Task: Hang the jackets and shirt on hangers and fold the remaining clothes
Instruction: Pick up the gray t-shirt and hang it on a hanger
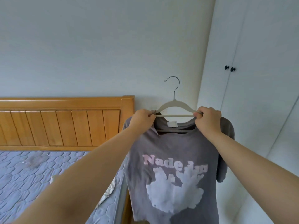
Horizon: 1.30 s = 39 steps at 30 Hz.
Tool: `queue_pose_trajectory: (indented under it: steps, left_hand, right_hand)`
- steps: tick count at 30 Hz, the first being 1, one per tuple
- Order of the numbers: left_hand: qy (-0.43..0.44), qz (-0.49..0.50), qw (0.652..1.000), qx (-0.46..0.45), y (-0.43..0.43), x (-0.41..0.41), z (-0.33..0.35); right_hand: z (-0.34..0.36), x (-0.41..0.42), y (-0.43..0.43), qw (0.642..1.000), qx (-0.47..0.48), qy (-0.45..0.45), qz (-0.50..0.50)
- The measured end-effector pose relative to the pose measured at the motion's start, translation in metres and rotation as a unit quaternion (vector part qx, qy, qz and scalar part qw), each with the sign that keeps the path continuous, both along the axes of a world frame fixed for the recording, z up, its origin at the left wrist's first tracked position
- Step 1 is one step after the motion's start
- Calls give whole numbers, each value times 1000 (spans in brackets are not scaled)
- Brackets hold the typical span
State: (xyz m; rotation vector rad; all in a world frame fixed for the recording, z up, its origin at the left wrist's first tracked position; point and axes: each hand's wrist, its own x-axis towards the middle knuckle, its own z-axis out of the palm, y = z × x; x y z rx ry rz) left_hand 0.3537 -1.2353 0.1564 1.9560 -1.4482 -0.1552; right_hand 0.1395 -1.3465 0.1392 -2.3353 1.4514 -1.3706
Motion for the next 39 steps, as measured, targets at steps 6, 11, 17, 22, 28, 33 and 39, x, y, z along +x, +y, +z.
queue_pose_trajectory:
  steps: [6, 11, 17, 22, 28, 33, 39]
  left_hand:
    - [-193, -50, 980, -29, -25, -9, 14]
    - [-187, -114, 975, 37, -53, -28, 24]
    - [-105, -109, 987, -47, -73, -46, 13]
    - [-104, -206, 972, -34, -91, -62, 7]
    - [-137, -278, 950, -29, -108, -89, -1]
    - [-131, -344, 929, -42, -118, -122, -7]
    - [-105, -438, 891, -53, -115, -180, -21]
  right_hand:
    - [3, -38, -11, 999, 36, -8, -2]
    - [11, -66, -3, 997, 3, -78, -10]
    - [21, -114, -4, 985, 149, 90, -8]
    - [29, -147, 9, 968, 211, 136, -21]
    - [15, -172, 33, 967, 172, 129, -140]
    - [21, -201, 65, 952, 183, 114, -217]
    - [24, -227, 126, 924, 247, 131, -261]
